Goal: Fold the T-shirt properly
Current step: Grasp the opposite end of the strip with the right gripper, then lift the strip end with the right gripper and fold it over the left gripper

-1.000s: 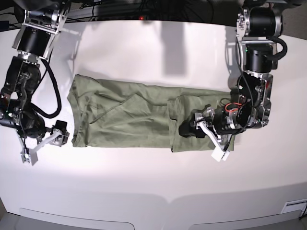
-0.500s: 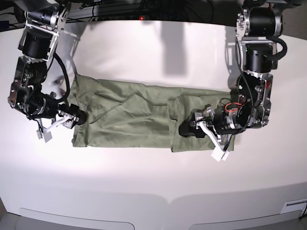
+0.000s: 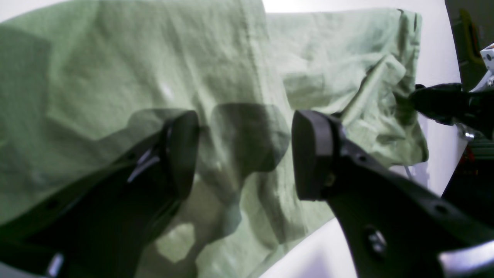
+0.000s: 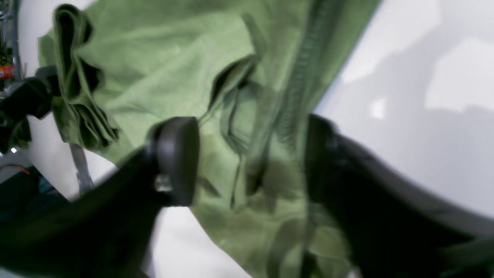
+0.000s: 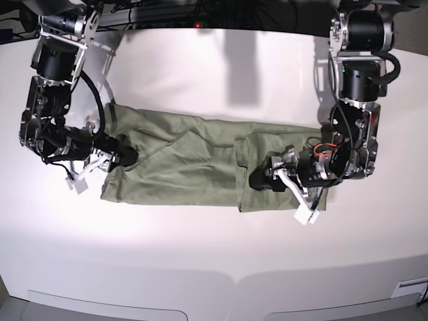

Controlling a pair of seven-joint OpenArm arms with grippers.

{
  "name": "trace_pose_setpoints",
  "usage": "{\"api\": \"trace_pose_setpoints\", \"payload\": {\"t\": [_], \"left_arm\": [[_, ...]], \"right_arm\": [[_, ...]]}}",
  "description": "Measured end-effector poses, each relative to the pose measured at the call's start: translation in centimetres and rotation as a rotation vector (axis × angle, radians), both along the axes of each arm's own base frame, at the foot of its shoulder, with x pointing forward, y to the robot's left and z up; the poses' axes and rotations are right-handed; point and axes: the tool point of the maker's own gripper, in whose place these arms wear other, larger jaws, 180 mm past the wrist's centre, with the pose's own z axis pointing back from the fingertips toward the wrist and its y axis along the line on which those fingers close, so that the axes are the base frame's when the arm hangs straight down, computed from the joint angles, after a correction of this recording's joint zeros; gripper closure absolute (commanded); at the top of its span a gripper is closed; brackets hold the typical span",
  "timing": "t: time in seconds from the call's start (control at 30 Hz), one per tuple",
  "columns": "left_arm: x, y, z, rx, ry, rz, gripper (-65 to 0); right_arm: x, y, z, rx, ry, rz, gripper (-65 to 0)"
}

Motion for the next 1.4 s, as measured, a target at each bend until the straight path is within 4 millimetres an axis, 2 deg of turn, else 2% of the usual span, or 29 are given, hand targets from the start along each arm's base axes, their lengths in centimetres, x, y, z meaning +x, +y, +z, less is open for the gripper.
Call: {"api": "trace_pose_setpoints", "payload": {"t": [0.07, 0.13, 0.27, 0.47, 0.53, 0.63, 0.7, 0.8, 0.93, 1.07, 1.23, 1.4], "left_arm": [[0.0, 0.0, 0.0, 0.0, 0.0, 0.0, -36.9], [0.0, 0.0, 0.0, 0.001, 0.0, 0.0, -36.9], [0.0, 0.0, 0.0, 0.001, 0.0, 0.0, -36.9], [-0.7, -0.3, -0.4, 0.011, 0.031, -0.028, -36.9], [-0.7, -1.0, -0.3, -0.002, 0.03, -0.032, -36.9], [-0.8, -2.9, 0.1, -0.035, 0.027, -0.048, -36.9], [-0.8, -3.7, 0.3, -0.041, 0.025, -0.06, -36.9], [-0.2, -3.4, 0.9, 0.032, 0.032, -0.125, -36.9], [2.8, -1.3, 4.5, 0.118, 0.013, -0.191, -36.9], [4.9, 0.5, 8.1, 0.149, -0.016, -0.218, -36.9], [6.6, 3.9, 10.5, 0.164, -0.063, -0.173, -36.9], [5.8, 5.1, 10.0, 0.168, -0.024, -0.185, -36.9]], "right_arm": [[-0.1, 0.1, -0.1, -0.005, 0.005, 0.002, -8.9], [0.3, 0.2, 0.1, -0.004, -0.004, 0.003, -0.1], [1.5, 0.5, 1.3, 0.025, -0.045, -0.003, 0.0], [3.9, 1.4, 4.1, 0.079, -0.147, 0.024, 0.0], [4.6, 1.4, 4.8, 0.076, -0.162, 0.027, 0.0], [4.6, 2.1, 5.4, 0.116, -0.162, 0.048, 0.0], [4.5, 3.5, 5.9, 0.182, -0.169, 0.065, 0.0], [5.0, 5.7, 6.8, 0.254, -0.191, 0.083, 0.0], [5.9, 7.8, 8.0, 0.292, -0.214, 0.114, 0.0], [6.9, 10.3, 9.2, 0.333, -0.24, 0.148, 0.0], [6.7, 16.0, 9.9, 0.357, -0.233, 0.283, 0.0], [5.2, 22.6, 10.4, 0.408, -0.221, 0.416, 0.0]]}}
